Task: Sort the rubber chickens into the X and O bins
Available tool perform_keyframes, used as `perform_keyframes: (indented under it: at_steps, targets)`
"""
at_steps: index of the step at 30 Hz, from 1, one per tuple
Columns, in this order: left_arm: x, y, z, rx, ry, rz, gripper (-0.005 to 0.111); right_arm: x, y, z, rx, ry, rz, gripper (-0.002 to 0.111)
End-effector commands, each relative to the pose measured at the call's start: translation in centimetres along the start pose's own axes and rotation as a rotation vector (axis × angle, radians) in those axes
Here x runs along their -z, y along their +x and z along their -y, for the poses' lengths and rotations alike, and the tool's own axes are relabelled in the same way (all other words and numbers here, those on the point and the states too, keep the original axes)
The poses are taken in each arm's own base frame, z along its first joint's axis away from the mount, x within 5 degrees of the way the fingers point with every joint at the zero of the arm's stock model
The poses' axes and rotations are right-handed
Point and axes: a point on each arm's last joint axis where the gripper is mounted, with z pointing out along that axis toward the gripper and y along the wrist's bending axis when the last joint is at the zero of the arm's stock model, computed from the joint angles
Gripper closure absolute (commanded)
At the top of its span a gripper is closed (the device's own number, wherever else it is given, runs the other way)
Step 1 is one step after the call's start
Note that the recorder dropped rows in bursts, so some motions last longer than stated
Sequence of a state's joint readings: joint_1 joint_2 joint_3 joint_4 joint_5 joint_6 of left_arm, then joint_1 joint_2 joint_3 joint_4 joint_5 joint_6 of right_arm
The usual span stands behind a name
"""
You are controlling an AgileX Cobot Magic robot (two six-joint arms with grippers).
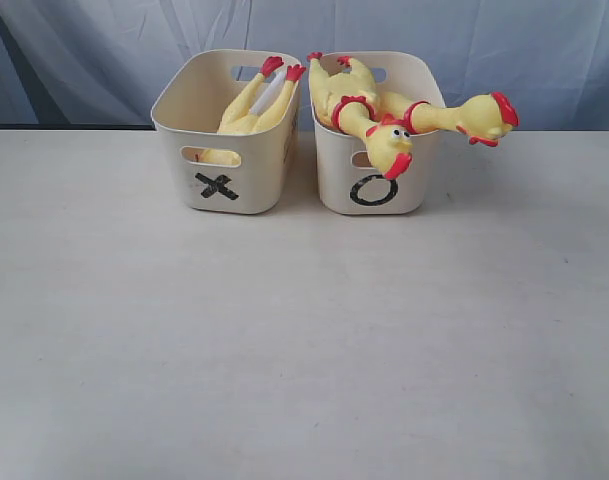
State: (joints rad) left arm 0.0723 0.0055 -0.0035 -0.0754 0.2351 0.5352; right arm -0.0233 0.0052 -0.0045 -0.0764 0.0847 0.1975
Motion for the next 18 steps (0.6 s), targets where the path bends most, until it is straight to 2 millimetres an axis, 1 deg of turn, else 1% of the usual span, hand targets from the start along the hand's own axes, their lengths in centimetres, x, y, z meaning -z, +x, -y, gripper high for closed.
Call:
perform_keyframes:
  at_steps: [1,4,6,18]
  targets:
    - [0.02,0.11,-0.35,-0.160,-0.046,-0.006,0.107,0.02,0.08,0.05,0.012,0.006,0.006,0.109]
    - [0.04,0.18,-0.57,-0.271,-0.068,-0.019,0.107,0.02,0.10,0.05,0.012,0.007,0.003,0.109]
    - [0.04,0.24,-0.63,-0.305,-0.072,-0.028,0.107,0.02,0.19,0.07,0.012,0.009,-0.007,0.109]
    - [0.04,0.25,-0.59,-0.291,-0.069,-0.028,0.107,0.02,0.21,0.07,0.010,0.009,-0.009,0.109]
